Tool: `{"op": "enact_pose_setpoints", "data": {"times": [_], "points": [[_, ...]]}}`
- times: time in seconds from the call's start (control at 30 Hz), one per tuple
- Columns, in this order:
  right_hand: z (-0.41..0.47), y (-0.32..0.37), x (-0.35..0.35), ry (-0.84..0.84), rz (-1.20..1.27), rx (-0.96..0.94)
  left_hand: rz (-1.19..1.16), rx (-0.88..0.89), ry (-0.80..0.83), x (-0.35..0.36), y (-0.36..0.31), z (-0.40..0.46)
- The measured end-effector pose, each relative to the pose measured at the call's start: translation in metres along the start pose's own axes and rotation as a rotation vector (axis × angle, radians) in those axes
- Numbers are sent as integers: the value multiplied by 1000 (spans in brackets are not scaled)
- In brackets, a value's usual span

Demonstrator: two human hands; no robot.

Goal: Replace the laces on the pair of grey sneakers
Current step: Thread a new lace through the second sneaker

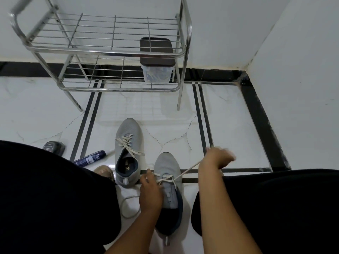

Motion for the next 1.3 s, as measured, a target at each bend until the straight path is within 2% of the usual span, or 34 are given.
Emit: {"op": "enact_pose_setpoints", "data": {"times": [0.03,0.07,0.1,0.17,0.23,0.3,0.37,0.4,0.57,0.63,0.73,0.77,0.8,0.87,0.97,1.03,1.23,1.3], "points": [[-7,46,-9,-139,172,-212,-9,-14,-12,-2,2,0],[-18,87,-16,-256,196,-442,-2,-15,-25,-6,2,-1],[-39,117,-18,-278,145,-635,-3,-25,-35,-10,4,-2],[-58,121,6,-105,-112,-810,-20,-54,-35,-12,7,-2],[-49,72,36,137,-625,-840,-61,-91,-21,-11,12,-3],[-37,-12,54,419,-1127,-762,-94,-124,25,-8,16,-3],[-29,-85,48,625,-1394,-639,-43,-119,77,-5,15,-2],[-28,-107,43,670,-1441,-618,6,-96,111,-3,14,0],[-19,-126,31,627,-1456,-533,89,10,167,3,11,6],[-5,-111,21,414,-1343,-461,99,-1,159,2,12,8],[18,-79,-21,-47,-942,-279,107,-18,154,1,13,8],[23,-75,-30,-120,-863,-245,104,-18,147,1,12,8],[22,-73,-32,-137,-887,-249,92,-18,134,1,12,7],[12,-73,-19,-30,-1081,-385,32,-6,96,-3,10,7],[-13,-98,21,394,-1357,-666,-21,32,106,-2,9,16],[-22,-119,31,581,-1442,-702,-2,32,128,1,11,24],[-19,-127,30,520,-1463,-685,-62,-2,200,10,15,30],[-11,-125,25,409,-1454,-654,-24,-9,211,12,15,32]]}}
Point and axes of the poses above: each hand's wrist, its own z-axis towards the middle knuckle, its own x-axis out of the palm, y = z × x, the point moved 8 cm from there along z, towards the middle knuckle, and after that the axes turned 6 degrees about -y, right-handed, at the moved point
